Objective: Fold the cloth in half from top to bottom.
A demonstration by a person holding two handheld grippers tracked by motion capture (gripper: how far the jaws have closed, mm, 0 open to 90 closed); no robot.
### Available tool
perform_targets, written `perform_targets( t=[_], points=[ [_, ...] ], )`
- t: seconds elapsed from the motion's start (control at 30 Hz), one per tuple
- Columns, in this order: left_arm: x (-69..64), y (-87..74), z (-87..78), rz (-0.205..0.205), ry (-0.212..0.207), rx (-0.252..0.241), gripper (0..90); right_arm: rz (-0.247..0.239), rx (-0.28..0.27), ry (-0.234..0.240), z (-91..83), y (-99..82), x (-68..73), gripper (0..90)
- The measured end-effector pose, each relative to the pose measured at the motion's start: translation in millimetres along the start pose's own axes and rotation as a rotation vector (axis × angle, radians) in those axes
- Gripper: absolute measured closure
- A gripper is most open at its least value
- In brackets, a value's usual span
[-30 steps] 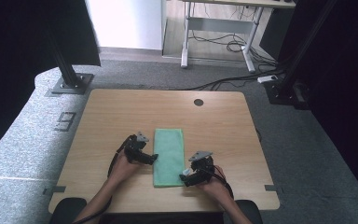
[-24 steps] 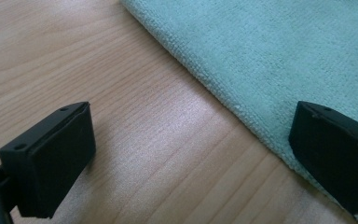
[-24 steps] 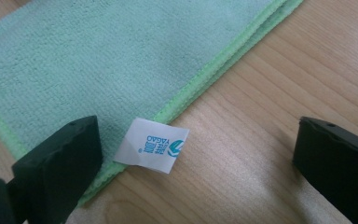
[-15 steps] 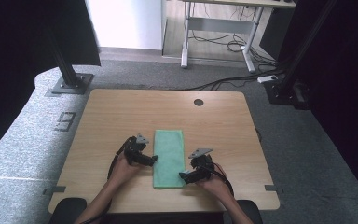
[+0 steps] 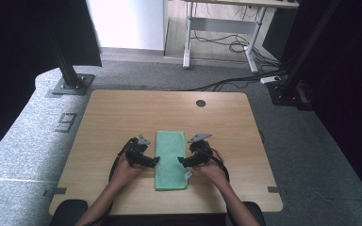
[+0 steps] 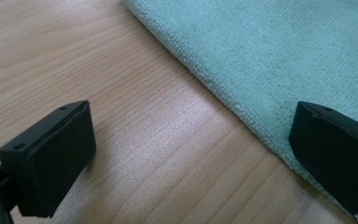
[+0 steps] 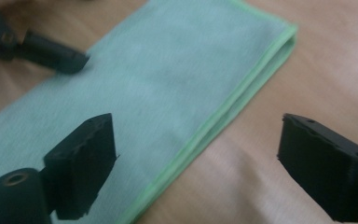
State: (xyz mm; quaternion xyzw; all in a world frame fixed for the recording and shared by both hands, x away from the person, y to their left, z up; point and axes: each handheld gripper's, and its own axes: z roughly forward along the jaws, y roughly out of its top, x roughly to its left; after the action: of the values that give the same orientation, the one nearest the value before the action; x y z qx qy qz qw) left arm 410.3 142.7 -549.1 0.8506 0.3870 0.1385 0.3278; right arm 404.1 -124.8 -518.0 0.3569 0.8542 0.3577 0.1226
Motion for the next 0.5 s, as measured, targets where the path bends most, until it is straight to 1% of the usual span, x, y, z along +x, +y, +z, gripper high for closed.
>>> perform_targets(
  t=[0.23, 0.33, 0.5],
  points=[
    [-0.1, 0.0, 0.0, -0.002, 0.0, -0.001, 0.7, 0.002, -0.011, -0.031, 9.2, 25.8, -14.9, 15.8],
    [-0.1, 0.0, -0.1, -0.001, 0.0, 0.001, 0.7, 0.018, -0.019, -0.041, 14.2, 33.8, -21.6, 18.7],
    [0.0, 0.0, -0.1, 0.0, 0.0, 0.001, 0.7, 0.025, -0.003, -0.065, 25.3, 43.3, -33.7, 24.1]
  ],
)
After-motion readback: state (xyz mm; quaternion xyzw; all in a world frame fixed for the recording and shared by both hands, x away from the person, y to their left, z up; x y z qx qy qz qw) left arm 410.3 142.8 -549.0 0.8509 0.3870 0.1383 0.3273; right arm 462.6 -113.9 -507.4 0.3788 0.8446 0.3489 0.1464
